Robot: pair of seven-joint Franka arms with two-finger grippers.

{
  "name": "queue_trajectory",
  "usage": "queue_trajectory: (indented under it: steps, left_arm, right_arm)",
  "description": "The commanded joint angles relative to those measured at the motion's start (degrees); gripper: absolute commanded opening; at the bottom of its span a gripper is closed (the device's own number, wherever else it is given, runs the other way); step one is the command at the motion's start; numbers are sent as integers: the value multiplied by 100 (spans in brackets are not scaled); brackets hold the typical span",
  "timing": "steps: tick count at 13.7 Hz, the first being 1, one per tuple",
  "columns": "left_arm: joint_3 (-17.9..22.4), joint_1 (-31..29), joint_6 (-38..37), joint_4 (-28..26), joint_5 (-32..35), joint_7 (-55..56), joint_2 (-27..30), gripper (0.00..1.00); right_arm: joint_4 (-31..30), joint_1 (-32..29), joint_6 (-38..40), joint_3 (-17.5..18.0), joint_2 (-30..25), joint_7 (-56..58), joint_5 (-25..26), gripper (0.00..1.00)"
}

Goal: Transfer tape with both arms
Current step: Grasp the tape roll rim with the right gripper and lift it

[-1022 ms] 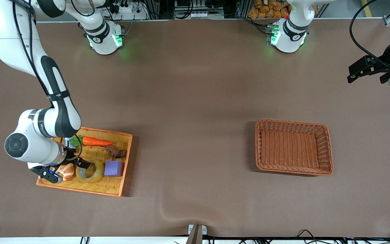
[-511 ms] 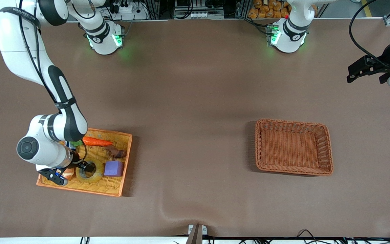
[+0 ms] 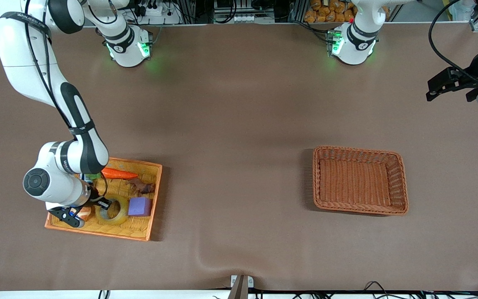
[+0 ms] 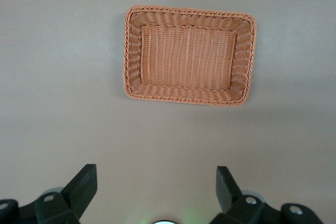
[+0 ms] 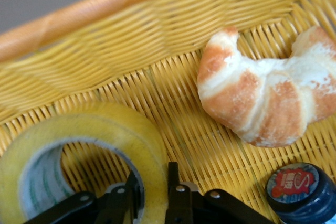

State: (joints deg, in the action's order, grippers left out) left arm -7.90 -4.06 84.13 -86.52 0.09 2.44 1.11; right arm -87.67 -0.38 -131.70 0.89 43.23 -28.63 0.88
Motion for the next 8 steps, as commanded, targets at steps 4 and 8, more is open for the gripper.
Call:
queue_trajectory:
  steps: [4, 8]
  left_arm:
    - [-10, -69, -11, -41, -114, -69, 109, 100]
    - [-10, -69, -11, -49, -123, -69, 117, 100]
  right_arm:
    - [504, -234, 1619, 26, -859, 752, 35, 0]
    - [592, 309, 2333, 87, -1176, -68, -44, 0]
